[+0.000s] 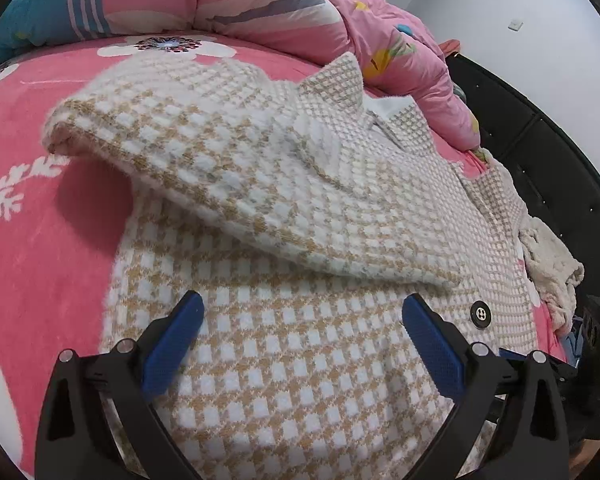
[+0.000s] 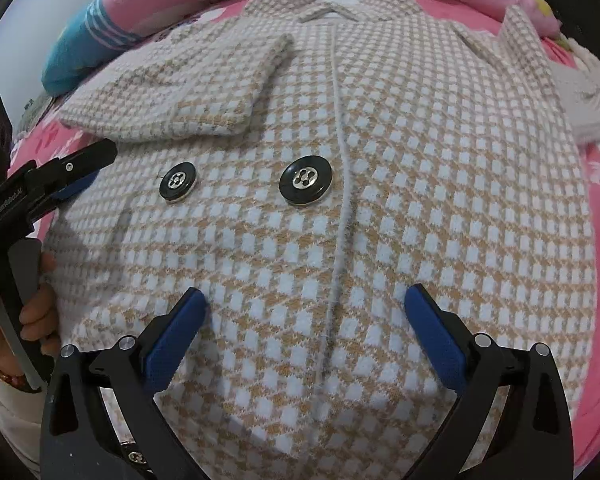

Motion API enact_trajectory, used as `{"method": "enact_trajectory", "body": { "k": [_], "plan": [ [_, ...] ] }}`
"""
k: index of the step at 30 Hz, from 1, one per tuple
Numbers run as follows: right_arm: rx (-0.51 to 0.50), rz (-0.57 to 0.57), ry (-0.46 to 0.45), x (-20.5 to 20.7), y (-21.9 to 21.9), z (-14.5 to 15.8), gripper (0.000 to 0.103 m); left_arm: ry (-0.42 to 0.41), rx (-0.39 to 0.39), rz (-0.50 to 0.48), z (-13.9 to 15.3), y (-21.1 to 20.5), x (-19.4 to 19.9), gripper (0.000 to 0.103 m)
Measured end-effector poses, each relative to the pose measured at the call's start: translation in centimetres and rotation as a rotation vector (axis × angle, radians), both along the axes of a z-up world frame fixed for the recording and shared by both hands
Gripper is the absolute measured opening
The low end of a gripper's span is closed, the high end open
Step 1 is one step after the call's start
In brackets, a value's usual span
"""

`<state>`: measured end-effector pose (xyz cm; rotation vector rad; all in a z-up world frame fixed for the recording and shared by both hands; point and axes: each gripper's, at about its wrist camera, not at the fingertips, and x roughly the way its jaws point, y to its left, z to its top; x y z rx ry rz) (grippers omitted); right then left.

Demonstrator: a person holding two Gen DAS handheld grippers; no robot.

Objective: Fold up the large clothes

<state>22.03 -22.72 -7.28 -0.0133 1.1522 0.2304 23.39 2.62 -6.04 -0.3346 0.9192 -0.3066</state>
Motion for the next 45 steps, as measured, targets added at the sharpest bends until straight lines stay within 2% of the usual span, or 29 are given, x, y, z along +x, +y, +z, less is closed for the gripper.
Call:
{"method": "enact_trajectory", "body": {
  "k": [8,13,16,22,24,28,32,40,45],
  "plan": [
    [-0.002,0.006,0.022,0.9,-0.3,-0.1,0.095,0.007,-0.006,-0.005,0.2,0.0,0.0,0.098],
    [-0.01,0.012,0.045,2.2,-0.1,-0.4,0.095,0.015,0.074,-0.004,0.9,-0.6,-0.2,0.098],
    [-0.01,0.016,0.055,2.7,0.0,-0.3,0.095,-0.009,0.124,0.015,1.5,-0.8,-0.4,0.098],
    [-0.034,0.018,0.078,4.2,0.7,0.5,0.095,-0.041,0.168,0.033,2.1,-0.2,-0.4,0.098],
    [-0.029,0.017,0.053,5.0,1.1,1.6,0.095,-0.048,0.179,0.031,2.0,-0.1,-0.2,0.098],
    [0.032,0.01,-0.014,6.5,1.4,4.0,0.095,-0.014,0.165,0.041,1.0,0.5,0.6,0.098],
    [0.139,0.003,-0.055,9.0,1.6,5.6,0.095,-0.002,0.159,0.044,0.4,0.7,0.8,0.098],
    [0.326,-0.021,-0.017,14.2,1.9,5.0,0.092,0.008,0.164,0.037,-0.1,0.6,0.9,0.098],
    [0.391,-0.019,0.005,14.3,1.7,5.1,0.092,0.013,0.17,0.039,-0.4,0.4,1.1,0.098]
  ]
}}
